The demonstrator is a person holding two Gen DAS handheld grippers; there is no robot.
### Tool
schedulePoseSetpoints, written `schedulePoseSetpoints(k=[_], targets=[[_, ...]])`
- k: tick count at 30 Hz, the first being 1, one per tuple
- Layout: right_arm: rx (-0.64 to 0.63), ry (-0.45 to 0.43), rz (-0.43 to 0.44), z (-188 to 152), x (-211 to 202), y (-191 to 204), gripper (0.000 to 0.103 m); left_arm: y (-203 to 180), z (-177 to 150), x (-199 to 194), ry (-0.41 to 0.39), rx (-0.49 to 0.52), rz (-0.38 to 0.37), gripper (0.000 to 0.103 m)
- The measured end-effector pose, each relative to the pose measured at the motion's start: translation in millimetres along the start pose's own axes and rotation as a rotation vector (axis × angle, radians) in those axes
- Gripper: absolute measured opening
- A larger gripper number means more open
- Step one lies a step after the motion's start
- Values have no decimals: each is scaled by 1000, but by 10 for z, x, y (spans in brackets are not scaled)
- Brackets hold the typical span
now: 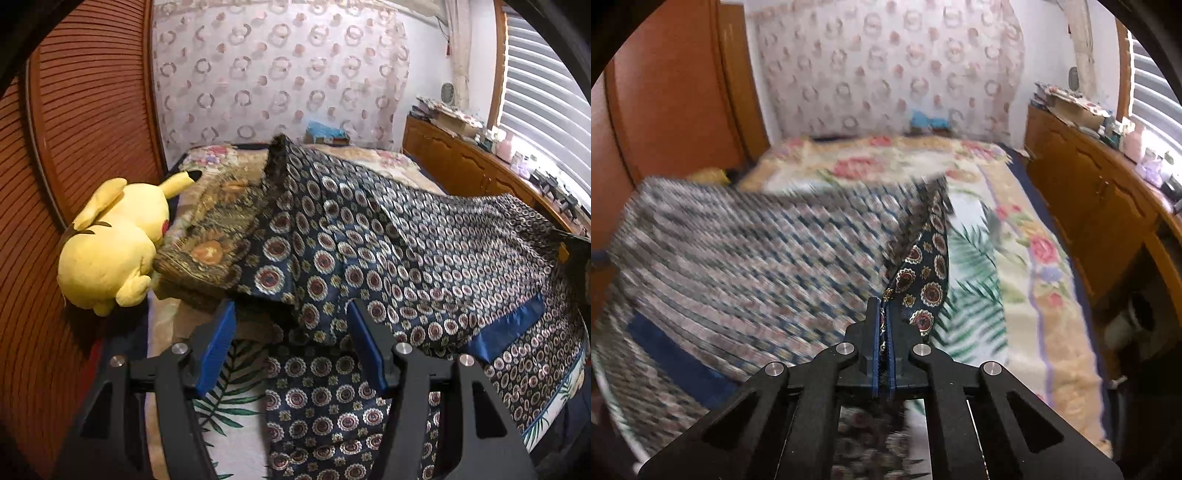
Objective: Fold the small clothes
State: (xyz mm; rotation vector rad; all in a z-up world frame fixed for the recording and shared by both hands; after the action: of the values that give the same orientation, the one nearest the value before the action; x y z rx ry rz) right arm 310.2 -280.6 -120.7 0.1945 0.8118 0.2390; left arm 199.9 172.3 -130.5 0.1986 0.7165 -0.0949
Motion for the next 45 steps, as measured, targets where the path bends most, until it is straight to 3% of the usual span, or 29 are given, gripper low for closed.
schedulePoseSetpoints(k=[4, 9, 14, 20, 22, 24, 25, 26, 32, 36, 45], targets=[[5, -54, 72, 174, -274, 245, 0, 28, 103, -150, -56, -9, 21, 61], [-26, -72, 83, 260, -396, 402, 0, 68, 216, -243, -91, -13, 37, 61], [-32, -56, 69, 200, -333, 370, 0, 73, 267, -167, -77, -7, 16, 61], [-38, -34, 59, 78, -260, 297, 0, 26, 231, 85, -2, 29, 13, 56], [-42, -30, 53, 68, -249, 282, 0, 14, 214, 165, 17, 38, 7, 45], [-43, -26, 49, 63, -241, 262, 0, 14, 188, 277, 54, 54, 4, 17], [-42, -25, 47, 65, -239, 258, 0, 12, 179, 315, 65, 57, -2, 13], [-39, -23, 47, 69, -237, 251, 0, 2, 186, 321, 63, 56, -15, 1], [-2, -78, 45, 176, -393, 204, 0, -53, 312, -27, -33, -18, -99, 0], [33, -130, 26, 255, -610, 59, 0, -88, 298, -217, -57, -35, -145, 0], [36, -69, 2, -145, -784, -238, 0, -226, -335, -360, -13, -91, -198, 0]])
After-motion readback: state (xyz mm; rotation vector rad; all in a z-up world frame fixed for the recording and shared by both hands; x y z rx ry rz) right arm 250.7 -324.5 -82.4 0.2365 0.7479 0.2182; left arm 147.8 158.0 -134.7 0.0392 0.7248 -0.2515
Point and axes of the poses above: each gripper's, at about its wrist camera, not at the fingertips, and x roughly the way its jaws point, y to its left, z to its top, the point moved 9 cm from there along x, roughly the way its jaws point, and after that the axes turned 15 degrees about x, right-handed, at the moved point
